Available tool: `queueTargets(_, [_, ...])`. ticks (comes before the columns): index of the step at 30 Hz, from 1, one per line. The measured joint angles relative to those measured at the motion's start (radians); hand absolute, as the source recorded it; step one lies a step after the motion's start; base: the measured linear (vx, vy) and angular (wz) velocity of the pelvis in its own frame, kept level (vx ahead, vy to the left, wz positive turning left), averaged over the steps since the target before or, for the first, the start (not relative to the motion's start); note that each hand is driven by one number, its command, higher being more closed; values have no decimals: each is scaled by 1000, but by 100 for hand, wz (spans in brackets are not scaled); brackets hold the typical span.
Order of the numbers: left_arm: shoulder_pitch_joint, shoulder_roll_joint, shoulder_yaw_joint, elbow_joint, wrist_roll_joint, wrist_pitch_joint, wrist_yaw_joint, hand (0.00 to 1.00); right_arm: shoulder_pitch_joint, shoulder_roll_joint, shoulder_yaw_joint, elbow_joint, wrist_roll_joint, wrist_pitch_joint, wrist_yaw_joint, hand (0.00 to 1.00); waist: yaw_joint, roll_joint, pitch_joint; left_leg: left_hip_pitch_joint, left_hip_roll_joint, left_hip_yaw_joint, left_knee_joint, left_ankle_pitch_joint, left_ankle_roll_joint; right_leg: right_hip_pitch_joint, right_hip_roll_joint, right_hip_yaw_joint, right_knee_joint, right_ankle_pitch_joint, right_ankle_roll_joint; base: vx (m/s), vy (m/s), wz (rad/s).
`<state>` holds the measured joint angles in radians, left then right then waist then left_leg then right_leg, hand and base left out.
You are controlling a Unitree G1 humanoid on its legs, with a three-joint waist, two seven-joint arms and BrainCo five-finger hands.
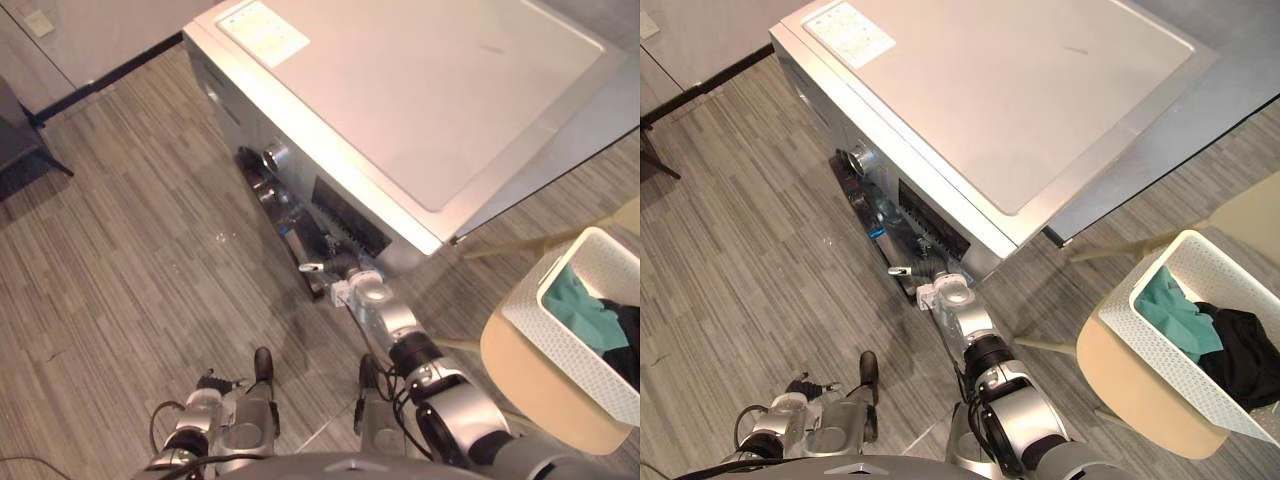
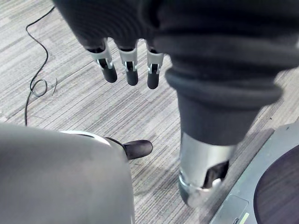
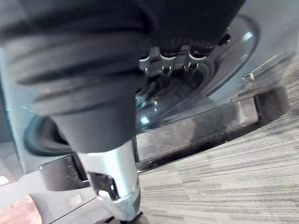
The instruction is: Pick up the laundry basket with both hands and put the clothes into the washing machine.
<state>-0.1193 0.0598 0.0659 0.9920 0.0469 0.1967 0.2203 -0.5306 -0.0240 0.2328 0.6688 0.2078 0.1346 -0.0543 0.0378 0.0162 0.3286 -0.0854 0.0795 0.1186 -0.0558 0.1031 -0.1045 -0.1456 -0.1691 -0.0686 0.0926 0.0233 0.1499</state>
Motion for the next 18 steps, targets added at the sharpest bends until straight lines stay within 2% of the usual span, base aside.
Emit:
queueTargets(8, [-28,-5,-78,0,-23,-2,31,0,-1,25,142,55,1,-1,-11,0,-10,10,33,-19,2,-29,1,8,-2,0,0,-31,1,0,0,-10,0,9])
queueTargets(11, [-29,-4,-112,0,-24,-5,36,0,-5,25,283,55,5,-4,-9,0,-8,10,34,-40,4,-57,10,11,-3,0,-1,-56,2,-3,-4,-17,-1,25])
queueTargets(14, [-41,-7,-140,0,-24,-11,36,0,-32,30,484,55,14,0,54,0,8,12,35,-60,6,-96,23,12,-6,7,0,-92,14,-13,-6,-14,-11,36])
queueTargets(16, [-57,-11,-155,-1,-22,-13,36,0,-30,96,615,53,42,0,121,0,38,13,40,-78,7,-142,36,15,-11,11,-1,-133,42,-37,-11,-11,-25,53])
queueTargets(18, [-69,-13,-159,-1,-22,-18,36,0,-17,161,700,23,120,0,147,0,64,13,46,-81,8,-178,35,17,-15,24,-2,-170,66,-60,-15,3,-44,63])
